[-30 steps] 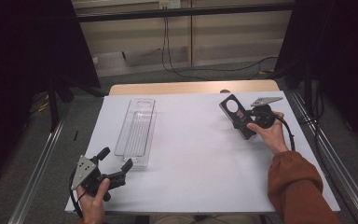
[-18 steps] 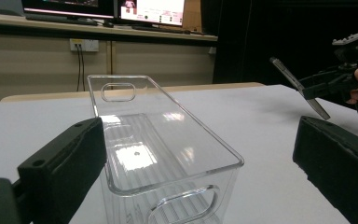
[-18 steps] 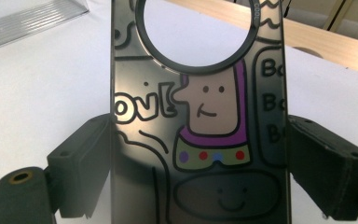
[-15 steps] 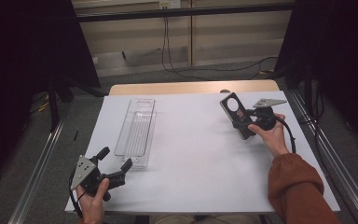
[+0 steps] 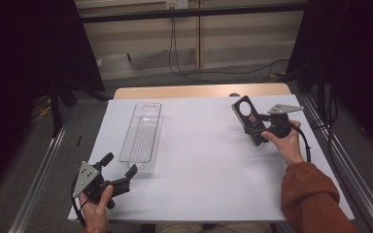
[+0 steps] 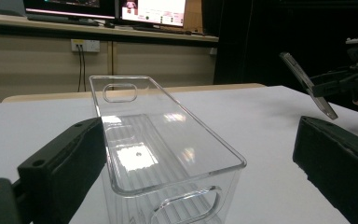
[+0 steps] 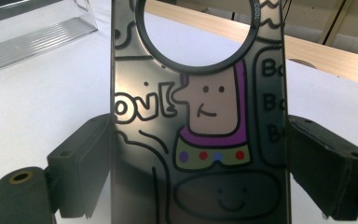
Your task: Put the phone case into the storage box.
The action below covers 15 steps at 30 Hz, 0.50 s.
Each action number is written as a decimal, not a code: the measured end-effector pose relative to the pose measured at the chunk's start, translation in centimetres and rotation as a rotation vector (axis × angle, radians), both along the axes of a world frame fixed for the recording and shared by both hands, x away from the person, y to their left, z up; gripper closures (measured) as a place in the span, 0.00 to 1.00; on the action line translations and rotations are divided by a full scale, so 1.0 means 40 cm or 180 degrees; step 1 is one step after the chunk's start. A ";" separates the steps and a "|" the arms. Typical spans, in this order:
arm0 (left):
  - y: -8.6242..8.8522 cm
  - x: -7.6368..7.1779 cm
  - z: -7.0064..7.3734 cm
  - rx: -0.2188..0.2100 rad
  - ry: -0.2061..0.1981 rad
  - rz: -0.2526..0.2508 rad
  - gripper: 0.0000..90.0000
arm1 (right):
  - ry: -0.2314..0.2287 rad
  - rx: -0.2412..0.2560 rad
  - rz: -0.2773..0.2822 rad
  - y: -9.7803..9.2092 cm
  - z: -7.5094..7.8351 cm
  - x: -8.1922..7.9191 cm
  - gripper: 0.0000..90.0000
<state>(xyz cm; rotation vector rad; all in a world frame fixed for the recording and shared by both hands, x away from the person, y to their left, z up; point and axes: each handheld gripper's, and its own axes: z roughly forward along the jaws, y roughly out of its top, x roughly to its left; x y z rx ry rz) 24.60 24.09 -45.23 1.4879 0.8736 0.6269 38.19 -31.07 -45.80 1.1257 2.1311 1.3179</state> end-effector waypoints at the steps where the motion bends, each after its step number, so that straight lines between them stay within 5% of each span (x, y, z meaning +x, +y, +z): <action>1: -0.002 -0.001 0.000 -0.0027 0.0005 0.0011 0.03 | 0.0006 0.0025 -0.0015 0.001 -0.001 -0.003 0.14; 15: 0.001 0.000 0.001 -0.0019 -0.0005 0.0017 0.03 | -0.0003 0.0049 0.0121 0.015 -0.011 -0.051 0.14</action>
